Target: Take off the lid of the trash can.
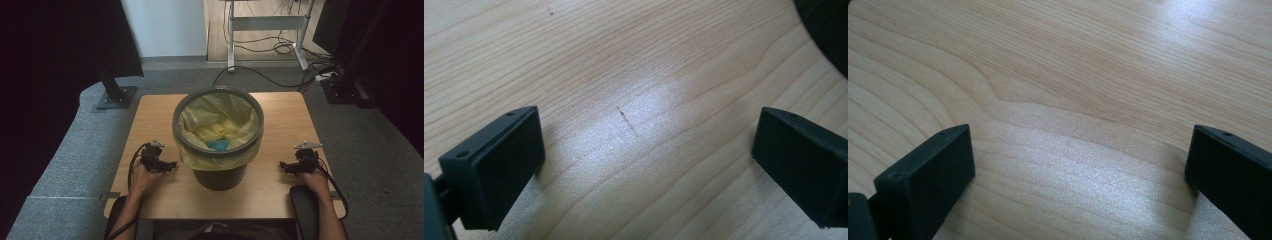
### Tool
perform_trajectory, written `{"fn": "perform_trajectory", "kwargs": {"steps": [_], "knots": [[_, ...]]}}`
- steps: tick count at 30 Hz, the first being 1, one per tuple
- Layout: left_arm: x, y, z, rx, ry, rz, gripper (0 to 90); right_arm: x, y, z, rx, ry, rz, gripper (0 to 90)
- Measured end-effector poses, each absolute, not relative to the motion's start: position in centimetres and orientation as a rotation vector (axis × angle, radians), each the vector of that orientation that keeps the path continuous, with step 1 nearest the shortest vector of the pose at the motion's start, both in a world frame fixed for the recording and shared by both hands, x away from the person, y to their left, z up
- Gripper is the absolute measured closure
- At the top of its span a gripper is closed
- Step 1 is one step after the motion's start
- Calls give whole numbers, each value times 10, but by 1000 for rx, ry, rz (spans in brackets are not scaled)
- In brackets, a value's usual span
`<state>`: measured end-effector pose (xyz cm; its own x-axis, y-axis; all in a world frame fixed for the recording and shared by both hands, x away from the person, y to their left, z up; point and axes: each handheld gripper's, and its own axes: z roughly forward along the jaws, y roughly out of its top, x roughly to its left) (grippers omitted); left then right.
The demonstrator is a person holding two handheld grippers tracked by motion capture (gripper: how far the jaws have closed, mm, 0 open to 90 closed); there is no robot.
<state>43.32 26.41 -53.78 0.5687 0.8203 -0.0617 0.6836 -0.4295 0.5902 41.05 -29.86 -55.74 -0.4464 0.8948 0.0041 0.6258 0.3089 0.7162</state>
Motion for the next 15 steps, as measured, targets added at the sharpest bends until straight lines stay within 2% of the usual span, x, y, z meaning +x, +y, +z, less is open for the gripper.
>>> {"fn": "perform_trajectory", "kwargs": {"steps": [15], "knots": [[434, 268, -515, 2183, 1177, 228, 10, 411, -299, -557, 1355, 2186, 925, 0]]}}
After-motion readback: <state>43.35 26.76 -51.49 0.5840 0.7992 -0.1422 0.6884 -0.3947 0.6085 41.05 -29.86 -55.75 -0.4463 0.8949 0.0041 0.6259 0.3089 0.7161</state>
